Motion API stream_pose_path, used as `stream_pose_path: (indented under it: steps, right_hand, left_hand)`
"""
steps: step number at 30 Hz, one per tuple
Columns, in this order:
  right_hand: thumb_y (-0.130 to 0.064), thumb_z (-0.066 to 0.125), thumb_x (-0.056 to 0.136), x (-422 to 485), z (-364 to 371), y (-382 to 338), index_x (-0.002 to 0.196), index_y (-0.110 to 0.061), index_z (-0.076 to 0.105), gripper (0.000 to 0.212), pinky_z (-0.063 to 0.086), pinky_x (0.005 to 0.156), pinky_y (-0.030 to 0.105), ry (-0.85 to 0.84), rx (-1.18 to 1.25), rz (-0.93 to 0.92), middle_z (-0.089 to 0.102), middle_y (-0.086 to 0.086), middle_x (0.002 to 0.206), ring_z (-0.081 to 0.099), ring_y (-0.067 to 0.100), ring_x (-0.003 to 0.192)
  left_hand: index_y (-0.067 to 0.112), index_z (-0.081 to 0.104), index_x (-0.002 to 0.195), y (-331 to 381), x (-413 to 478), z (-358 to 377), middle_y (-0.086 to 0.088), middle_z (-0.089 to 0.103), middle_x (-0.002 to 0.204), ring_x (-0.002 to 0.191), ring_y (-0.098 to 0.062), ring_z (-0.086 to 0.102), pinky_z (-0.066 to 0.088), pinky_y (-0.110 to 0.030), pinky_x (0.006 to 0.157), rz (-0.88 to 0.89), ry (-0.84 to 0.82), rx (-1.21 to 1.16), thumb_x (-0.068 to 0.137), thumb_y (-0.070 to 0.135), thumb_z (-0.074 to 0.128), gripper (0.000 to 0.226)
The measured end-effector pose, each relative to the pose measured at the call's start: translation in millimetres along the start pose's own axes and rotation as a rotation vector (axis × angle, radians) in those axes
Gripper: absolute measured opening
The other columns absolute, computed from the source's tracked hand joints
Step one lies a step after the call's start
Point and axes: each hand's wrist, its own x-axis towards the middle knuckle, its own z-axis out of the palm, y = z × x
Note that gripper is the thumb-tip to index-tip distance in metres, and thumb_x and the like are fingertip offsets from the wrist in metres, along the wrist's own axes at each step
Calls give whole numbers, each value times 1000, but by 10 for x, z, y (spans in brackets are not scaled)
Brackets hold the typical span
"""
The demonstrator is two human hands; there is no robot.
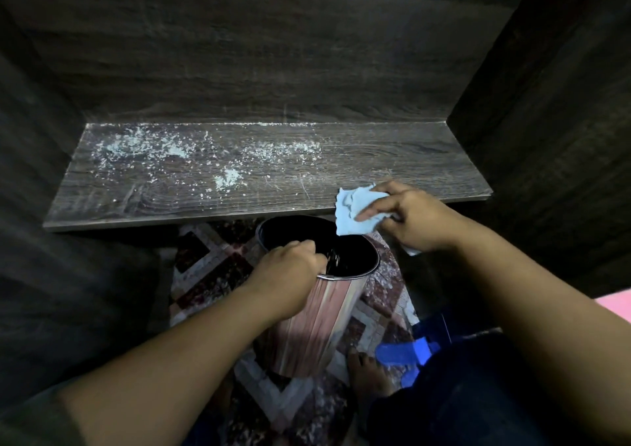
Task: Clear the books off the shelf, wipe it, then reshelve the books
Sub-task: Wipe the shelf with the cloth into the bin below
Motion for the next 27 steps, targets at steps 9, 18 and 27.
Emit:
stream_pose_path:
  steps: [9, 18, 27]
  right_hand:
    - [-10, 57, 81, -134, 73, 37, 118, -25, 64, 40, 33, 106, 24, 571, 98, 67, 41, 1, 138, 43, 19, 128]
    - [-11, 61, 78, -13, 146, 6, 121, -21, 64, 44, 40, 104, 42, 501, -73, 26, 46, 13, 138, 47, 37, 118]
    - [-17, 57, 85, 95, 60, 459, 126, -26, 62, 43, 32, 111, 38, 529, -31, 248, 40, 12, 146, 40, 35, 129]
  left_hand:
    - [26, 61, 112, 87, 51, 5, 2, 50, 106, 111, -20, 53, 44, -31, 79, -9, 0, 6, 86, 6, 53, 34]
    - [26, 61, 110, 124, 189, 25, 2, 50, 104, 109, -21, 52, 41, -30, 77, -15, -10, -26, 85, 5, 51, 34]
    - [28, 60, 115, 264, 386, 55, 2, 51, 109, 112, -20, 51, 42, -30, 81, -19, 4, -14, 91, 13, 53, 28]
